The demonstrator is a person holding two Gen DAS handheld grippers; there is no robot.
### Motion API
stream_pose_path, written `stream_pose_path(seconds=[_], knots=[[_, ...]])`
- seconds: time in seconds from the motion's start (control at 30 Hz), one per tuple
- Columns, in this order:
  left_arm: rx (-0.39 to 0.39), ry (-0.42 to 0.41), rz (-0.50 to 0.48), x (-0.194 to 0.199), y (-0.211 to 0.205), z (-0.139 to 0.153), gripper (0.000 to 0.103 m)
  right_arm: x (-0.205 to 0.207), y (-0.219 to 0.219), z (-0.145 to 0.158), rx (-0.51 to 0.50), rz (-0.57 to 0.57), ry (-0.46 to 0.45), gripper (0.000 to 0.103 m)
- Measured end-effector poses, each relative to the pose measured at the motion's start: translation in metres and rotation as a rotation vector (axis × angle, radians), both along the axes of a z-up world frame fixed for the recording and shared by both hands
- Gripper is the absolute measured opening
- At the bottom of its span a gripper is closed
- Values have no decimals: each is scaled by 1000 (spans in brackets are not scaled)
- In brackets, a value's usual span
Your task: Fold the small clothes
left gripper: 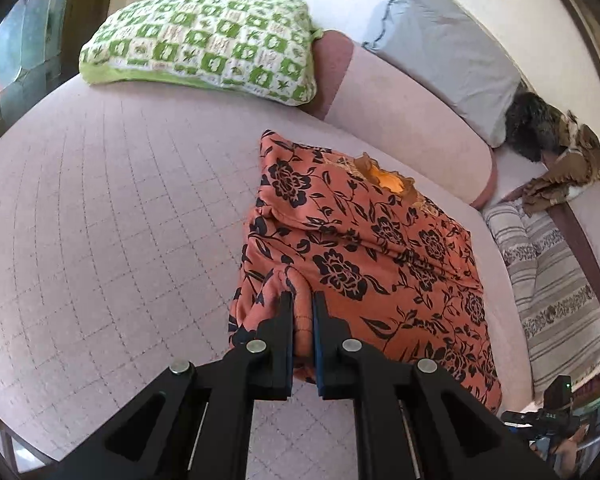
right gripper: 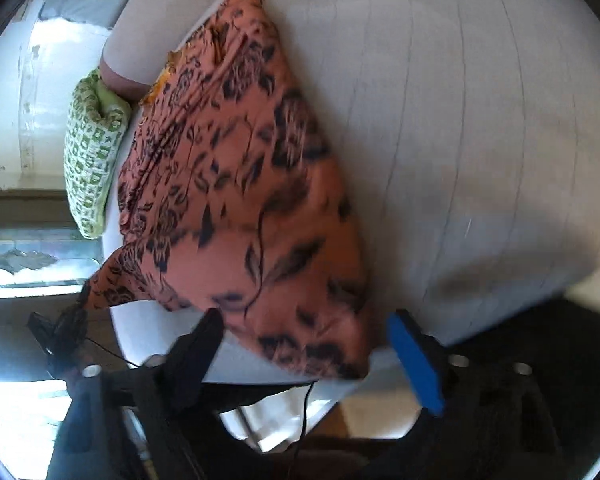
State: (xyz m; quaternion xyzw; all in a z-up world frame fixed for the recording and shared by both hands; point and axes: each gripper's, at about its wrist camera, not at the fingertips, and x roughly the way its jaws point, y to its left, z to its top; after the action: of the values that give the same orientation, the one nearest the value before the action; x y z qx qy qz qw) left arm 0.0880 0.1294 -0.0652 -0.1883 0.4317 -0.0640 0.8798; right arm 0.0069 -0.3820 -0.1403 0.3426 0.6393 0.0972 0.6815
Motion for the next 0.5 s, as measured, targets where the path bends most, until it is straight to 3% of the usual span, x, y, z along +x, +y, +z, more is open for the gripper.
stream_pose_path(seconds=[0.17,0.23,0.27,0.3,0.37,0.5], knots=[[11,14,-6,-3,0,-8,8,-12,-4,-20,43,-107,21,71],[12,13,-5,-4,1,-9,8,-12,-1,-19,22,-108,5,62],[11,15,-2,-4,2,-9,8,-11,0,-19,13,-106,-1,24],[10,14,-2,-4,2,-8,8,-11,-2,-16,32,-101,-9,6],[19,11,-4,-4,2,-7,8,-11,0,-6,26,-75,-33,6],[9,-7,-25,-1,1,4,8,-4,-5,9,125,-108,-77,6]])
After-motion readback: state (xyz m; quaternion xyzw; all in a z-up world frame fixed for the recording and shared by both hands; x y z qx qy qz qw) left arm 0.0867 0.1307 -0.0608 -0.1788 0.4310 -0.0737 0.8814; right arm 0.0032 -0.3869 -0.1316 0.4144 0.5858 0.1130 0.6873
